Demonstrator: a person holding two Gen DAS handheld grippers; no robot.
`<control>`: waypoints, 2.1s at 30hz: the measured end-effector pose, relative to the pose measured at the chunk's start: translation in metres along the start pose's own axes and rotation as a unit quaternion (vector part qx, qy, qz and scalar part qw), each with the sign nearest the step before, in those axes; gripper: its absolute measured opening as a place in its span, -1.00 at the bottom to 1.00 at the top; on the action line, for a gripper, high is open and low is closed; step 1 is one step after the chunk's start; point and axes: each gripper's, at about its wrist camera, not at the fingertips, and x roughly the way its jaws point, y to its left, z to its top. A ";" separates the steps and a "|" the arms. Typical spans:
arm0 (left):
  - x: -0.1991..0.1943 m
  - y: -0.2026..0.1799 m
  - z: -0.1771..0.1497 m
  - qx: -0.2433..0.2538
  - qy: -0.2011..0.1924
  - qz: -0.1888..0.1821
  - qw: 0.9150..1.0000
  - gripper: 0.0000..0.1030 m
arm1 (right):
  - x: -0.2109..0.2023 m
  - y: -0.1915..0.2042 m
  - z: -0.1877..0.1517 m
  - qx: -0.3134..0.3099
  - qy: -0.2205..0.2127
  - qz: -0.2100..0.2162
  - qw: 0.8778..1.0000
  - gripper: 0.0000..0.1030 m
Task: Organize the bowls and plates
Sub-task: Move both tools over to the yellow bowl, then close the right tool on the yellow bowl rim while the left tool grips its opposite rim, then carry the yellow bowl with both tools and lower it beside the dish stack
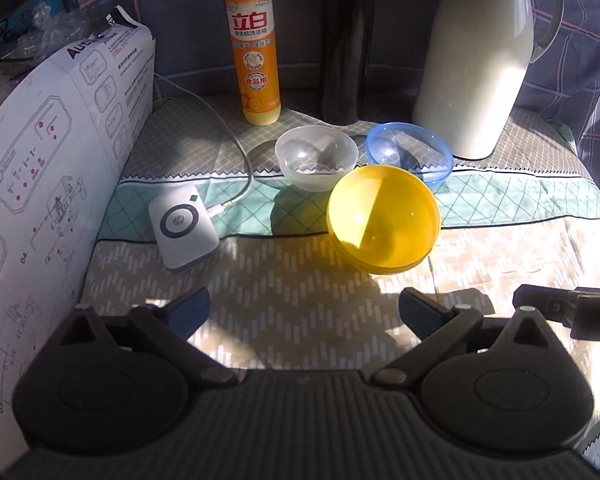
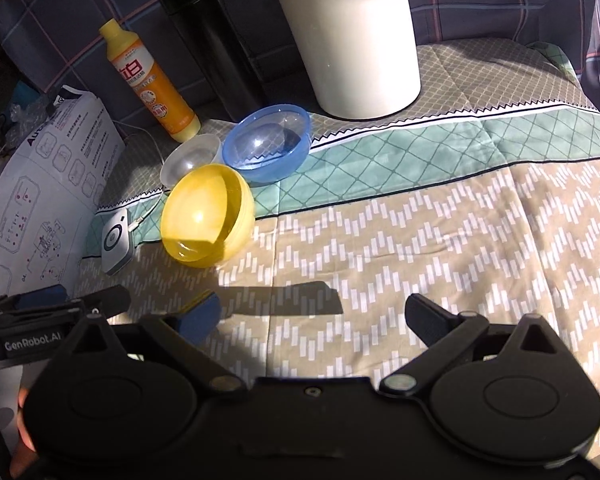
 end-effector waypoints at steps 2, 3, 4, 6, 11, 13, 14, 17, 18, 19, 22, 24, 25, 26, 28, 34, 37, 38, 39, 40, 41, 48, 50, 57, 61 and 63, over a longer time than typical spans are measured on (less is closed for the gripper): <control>0.009 0.001 0.009 -0.008 -0.004 0.001 1.000 0.99 | 0.005 0.000 0.011 0.007 -0.003 0.003 1.000 0.95; 0.013 0.000 0.013 -0.010 -0.005 0.002 1.000 0.99 | 0.011 0.002 0.021 0.011 -0.005 0.006 1.000 0.95; 0.019 0.000 0.018 -0.014 -0.006 0.001 1.000 0.99 | 0.014 0.004 0.026 0.012 -0.007 0.007 1.000 0.95; 0.030 -0.001 0.026 -0.018 -0.008 0.003 1.000 0.98 | 0.022 0.010 0.037 0.012 -0.010 0.009 1.000 0.93; 0.051 -0.004 0.035 -0.026 0.000 -0.006 1.000 0.84 | 0.048 0.025 0.061 0.006 -0.006 0.011 1.000 0.70; 0.060 -0.006 0.037 -0.027 0.003 -0.010 1.000 0.68 | 0.060 0.030 0.065 0.003 -0.001 0.013 1.000 0.57; 0.063 -0.006 0.038 -0.027 0.004 -0.013 1.000 0.63 | 0.066 0.033 0.066 0.001 0.002 0.015 1.000 0.52; 0.074 -0.009 0.038 -0.026 0.013 -0.022 0.999 0.38 | 0.082 0.041 0.068 -0.006 0.012 0.020 1.000 0.25; 0.077 -0.010 0.038 -0.022 0.015 -0.025 0.999 0.20 | 0.087 0.042 0.068 -0.006 0.017 0.024 1.000 0.06; 0.080 -0.012 0.038 -0.019 0.018 -0.027 0.999 -0.01 | 0.091 0.043 0.067 -0.006 0.022 0.025 0.999 -0.14; 0.086 -0.017 0.036 -0.010 0.028 -0.037 0.999 -0.48 | 0.101 0.046 0.065 -0.011 0.031 0.024 0.999 -0.66; 0.088 -0.021 0.034 -0.001 0.029 -0.041 0.999 -0.66 | 0.103 0.049 0.062 -0.020 0.033 0.023 0.999 -0.78; 0.088 -0.023 0.034 0.002 0.029 -0.042 0.999 -0.71 | 0.103 0.051 0.061 -0.024 0.034 0.022 0.999 -0.81; 0.089 -0.026 0.034 0.007 0.026 -0.036 0.999 -0.71 | 0.103 0.052 0.060 -0.028 0.033 0.019 0.999 -0.82; 0.088 -0.029 0.033 0.014 0.023 -0.032 0.999 -0.72 | 0.104 0.054 0.059 -0.032 0.033 0.014 0.999 -0.82; 0.078 -0.034 0.029 0.022 0.025 -0.038 0.999 -0.73 | 0.094 0.050 0.055 -0.033 0.037 0.008 0.999 -0.82; 0.071 -0.038 0.024 0.025 0.032 -0.042 0.998 -0.73 | 0.084 0.047 0.050 -0.038 0.039 0.007 0.999 -0.82; 0.068 -0.039 0.022 0.026 0.033 -0.045 0.998 -0.73 | 0.082 0.046 0.048 -0.039 0.040 0.006 0.998 -0.82; 0.064 -0.041 0.019 0.027 0.034 -0.050 0.998 -0.72 | 0.078 0.044 0.045 -0.039 0.042 0.006 0.998 -0.82; 0.060 -0.043 0.017 0.028 0.033 -0.054 0.998 -0.72 | 0.073 0.042 0.041 -0.039 0.043 0.006 0.998 -0.82; 0.055 -0.045 0.015 0.032 0.032 -0.058 0.997 -0.72 | 0.069 0.039 0.038 -0.038 0.044 0.006 0.998 -0.82; 0.024 -0.063 -0.006 0.054 0.036 -0.086 0.994 -0.71 | 0.034 0.023 0.010 -0.036 0.052 0.000 0.998 -0.82; 0.016 -0.069 -0.013 0.062 0.043 -0.099 0.992 -0.71 | 0.024 0.018 0.003 -0.036 0.053 -0.003 0.998 -0.82; -0.008 -0.088 -0.038 0.091 0.062 -0.125 0.986 -0.67 | -0.011 -0.003 -0.021 -0.027 0.057 -0.007 0.998 -0.82; -0.018 -0.097 -0.052 0.103 0.077 -0.132 0.983 -0.65 | -0.022 -0.010 -0.033 -0.030 0.060 -0.007 0.998 -0.82; -0.020 -0.100 -0.058 0.107 0.084 -0.136 0.981 -0.64 | -0.028 -0.014 -0.041 -0.033 0.065 -0.010 0.997 -0.82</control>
